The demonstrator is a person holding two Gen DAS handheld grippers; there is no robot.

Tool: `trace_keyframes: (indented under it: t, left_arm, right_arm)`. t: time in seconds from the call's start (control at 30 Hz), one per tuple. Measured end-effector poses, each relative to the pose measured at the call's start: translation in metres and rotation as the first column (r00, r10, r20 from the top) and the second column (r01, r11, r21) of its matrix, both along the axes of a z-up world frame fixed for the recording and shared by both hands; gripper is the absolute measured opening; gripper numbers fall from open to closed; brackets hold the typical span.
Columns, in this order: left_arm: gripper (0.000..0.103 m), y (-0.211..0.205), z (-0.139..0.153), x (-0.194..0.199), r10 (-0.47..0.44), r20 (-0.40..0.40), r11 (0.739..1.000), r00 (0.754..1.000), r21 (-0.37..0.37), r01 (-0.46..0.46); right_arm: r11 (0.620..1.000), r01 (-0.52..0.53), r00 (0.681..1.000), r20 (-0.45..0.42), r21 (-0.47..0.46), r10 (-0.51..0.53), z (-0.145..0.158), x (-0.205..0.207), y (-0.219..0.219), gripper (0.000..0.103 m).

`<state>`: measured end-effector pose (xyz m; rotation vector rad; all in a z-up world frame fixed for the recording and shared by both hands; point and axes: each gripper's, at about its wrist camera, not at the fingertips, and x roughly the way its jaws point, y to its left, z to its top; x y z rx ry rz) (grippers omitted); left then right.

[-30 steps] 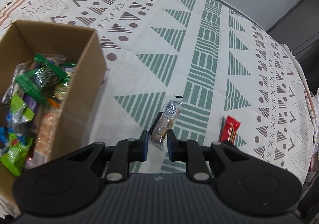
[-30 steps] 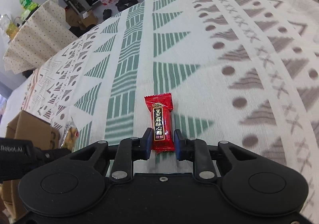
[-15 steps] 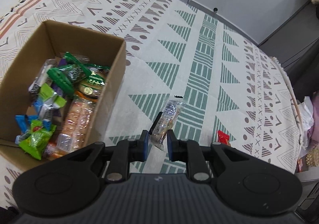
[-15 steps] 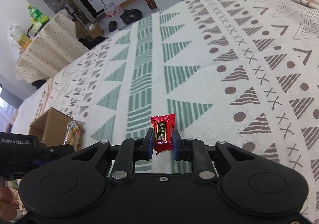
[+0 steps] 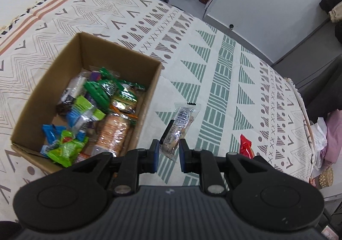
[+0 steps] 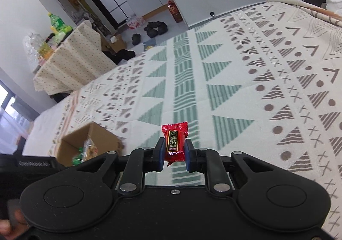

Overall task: Organize snacks
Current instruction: 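Carry stick snack into box with left gripper while right drops red bar in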

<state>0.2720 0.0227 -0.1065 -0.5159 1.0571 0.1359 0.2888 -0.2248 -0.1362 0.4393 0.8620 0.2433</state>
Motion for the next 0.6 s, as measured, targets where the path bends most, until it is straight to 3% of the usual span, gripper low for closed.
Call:
trace_keyframes:
  t: [0.6]
  left_arm:
    - [0.018, 0.065, 0.017, -0.018, 0.085, 0.04, 0.996, 0.996, -0.021, -0.084]
  right_arm:
    - [0.997, -0.065, 0.995, 0.075, 0.043, 0.062, 0.033, -0.004, 0.059, 0.018]
